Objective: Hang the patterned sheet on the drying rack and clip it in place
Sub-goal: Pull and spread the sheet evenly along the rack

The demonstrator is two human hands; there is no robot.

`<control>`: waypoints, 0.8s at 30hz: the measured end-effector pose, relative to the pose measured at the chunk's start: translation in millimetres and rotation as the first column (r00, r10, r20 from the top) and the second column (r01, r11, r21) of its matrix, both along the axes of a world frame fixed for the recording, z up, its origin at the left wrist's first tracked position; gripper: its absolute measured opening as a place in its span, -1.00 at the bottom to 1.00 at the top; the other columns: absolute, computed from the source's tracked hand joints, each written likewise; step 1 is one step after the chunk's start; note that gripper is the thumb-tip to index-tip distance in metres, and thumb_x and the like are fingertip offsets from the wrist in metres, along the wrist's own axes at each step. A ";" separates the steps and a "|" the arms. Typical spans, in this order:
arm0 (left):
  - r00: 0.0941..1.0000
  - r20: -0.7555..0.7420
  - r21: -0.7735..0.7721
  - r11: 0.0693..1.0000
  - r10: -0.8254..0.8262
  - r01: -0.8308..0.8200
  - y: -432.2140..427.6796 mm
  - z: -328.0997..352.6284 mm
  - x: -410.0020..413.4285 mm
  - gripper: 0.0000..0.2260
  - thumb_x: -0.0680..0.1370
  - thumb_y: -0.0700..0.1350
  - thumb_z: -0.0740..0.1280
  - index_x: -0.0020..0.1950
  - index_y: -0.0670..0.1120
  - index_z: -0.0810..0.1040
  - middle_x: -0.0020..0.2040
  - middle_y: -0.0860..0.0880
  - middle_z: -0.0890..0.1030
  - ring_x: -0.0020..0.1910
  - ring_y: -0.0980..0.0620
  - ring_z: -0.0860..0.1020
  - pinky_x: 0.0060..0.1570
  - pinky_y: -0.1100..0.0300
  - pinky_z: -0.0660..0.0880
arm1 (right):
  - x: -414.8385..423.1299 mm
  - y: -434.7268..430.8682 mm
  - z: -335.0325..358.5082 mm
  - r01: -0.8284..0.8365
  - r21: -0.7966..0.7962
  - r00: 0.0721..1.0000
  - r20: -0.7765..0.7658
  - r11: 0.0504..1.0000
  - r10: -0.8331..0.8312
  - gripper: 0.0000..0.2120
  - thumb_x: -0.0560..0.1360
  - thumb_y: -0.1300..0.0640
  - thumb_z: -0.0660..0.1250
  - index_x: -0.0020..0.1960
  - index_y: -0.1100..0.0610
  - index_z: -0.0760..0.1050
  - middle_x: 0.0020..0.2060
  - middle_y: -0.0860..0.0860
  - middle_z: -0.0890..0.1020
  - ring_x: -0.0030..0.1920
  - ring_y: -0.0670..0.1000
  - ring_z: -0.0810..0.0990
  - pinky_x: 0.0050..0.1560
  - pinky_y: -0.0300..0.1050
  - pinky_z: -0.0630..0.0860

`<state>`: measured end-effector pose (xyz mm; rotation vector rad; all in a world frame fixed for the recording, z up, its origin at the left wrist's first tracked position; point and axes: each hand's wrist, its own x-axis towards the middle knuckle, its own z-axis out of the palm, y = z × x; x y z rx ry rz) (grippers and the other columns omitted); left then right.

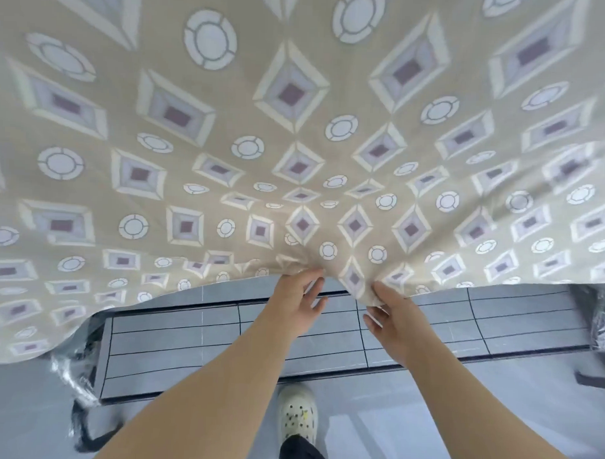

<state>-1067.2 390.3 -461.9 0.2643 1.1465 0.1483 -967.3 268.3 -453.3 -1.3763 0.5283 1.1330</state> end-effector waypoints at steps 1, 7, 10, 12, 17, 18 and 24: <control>1.000 -0.012 0.009 1.000 -0.018 0.018 -2.2 1.8 1.9 -0.82 0.48 -0.28 0.36 -0.06 -0.01 0.47 -0.23 0.06 0.56 -0.20 0.16 0.51 -0.09 0.22 0.41 | -4.3 -3.9 -1.5 -0.034 -0.003 0.999 -0.003 0.999 0.034 -0.99 0.54 0.16 0.29 -0.06 0.07 0.47 -0.31 -0.03 0.49 -0.29 -0.06 0.42 -0.16 -0.19 0.42; 0.948 -0.272 0.116 0.972 -0.167 0.204 6.3 4.7 -11.6 -0.79 0.51 -0.23 0.36 -0.21 -0.08 0.35 -0.42 0.00 0.23 -0.45 0.09 0.19 -0.31 0.31 0.32 | 2.9 -15.7 0.3 0.162 0.046 0.983 -0.094 0.986 -0.157 -0.95 0.50 0.14 0.31 -0.05 0.06 0.52 -0.23 -0.02 0.53 -0.20 -0.03 0.47 -0.07 -0.18 0.40; 0.920 -0.351 0.137 0.962 -0.176 0.236 17.2 -0.4 -16.1 -0.80 0.54 -0.22 0.32 -0.21 -0.09 0.33 -0.40 -0.02 0.26 -0.43 0.09 0.24 -0.32 0.29 0.35 | 29.2 -15.2 12.2 0.449 0.101 0.893 -0.089 0.888 -0.441 -0.92 0.51 0.07 0.30 -0.09 0.08 0.49 -0.17 0.00 0.55 -0.16 -0.02 0.50 -0.06 -0.18 0.43; 0.942 -0.313 0.126 0.977 -0.124 0.171 22.2 -1.4 -14.1 -0.88 0.55 -0.21 0.31 -0.16 -0.09 0.41 -0.33 -0.02 0.38 -0.35 0.10 0.35 -0.25 0.28 0.40 | 46.3 -14.7 19.9 0.496 0.098 0.868 -0.041 0.863 -0.494 -0.89 0.51 0.07 0.32 -0.16 0.07 0.49 -0.23 -0.02 0.57 -0.19 -0.03 0.53 -0.13 -0.20 0.44; 0.995 -0.092 0.092 0.995 -0.032 0.041 17.9 0.8 3.1 -0.86 0.52 -0.24 0.35 0.06 -0.13 0.48 -0.09 -0.04 0.59 -0.05 0.04 0.55 0.03 0.21 0.48 | 64.6 -20.9 1.2 0.371 -0.135 0.928 0.075 0.919 -0.364 -0.91 0.52 0.10 0.32 -0.15 0.04 0.44 -0.21 -0.05 0.56 -0.22 -0.08 0.53 -0.25 -0.23 0.45; 0.994 -0.103 0.107 0.993 -0.043 0.054 17.1 -0.8 7.9 -0.88 0.52 -0.24 0.35 0.04 -0.12 0.49 -0.09 -0.03 0.60 -0.07 0.06 0.56 0.01 0.22 0.48 | 64.3 -21.5 -4.6 0.351 -0.173 0.936 0.099 0.921 -0.338 -0.89 0.52 0.10 0.33 -0.16 0.03 0.42 -0.21 -0.05 0.55 -0.22 -0.08 0.52 -0.26 -0.23 0.44; 0.930 -0.368 0.205 0.976 0.006 0.075 18.1 -29.0 22.1 -0.82 0.50 -0.22 0.39 -0.14 -0.16 0.38 -0.15 -0.03 0.51 -0.24 0.12 0.49 0.10 0.24 0.49 | 62.8 -19.0 -26.7 0.360 -0.254 0.930 0.175 0.898 -0.324 -0.73 0.45 0.04 0.39 0.06 0.14 0.43 -0.13 0.01 0.54 -0.10 -0.05 0.53 -0.25 -0.25 0.47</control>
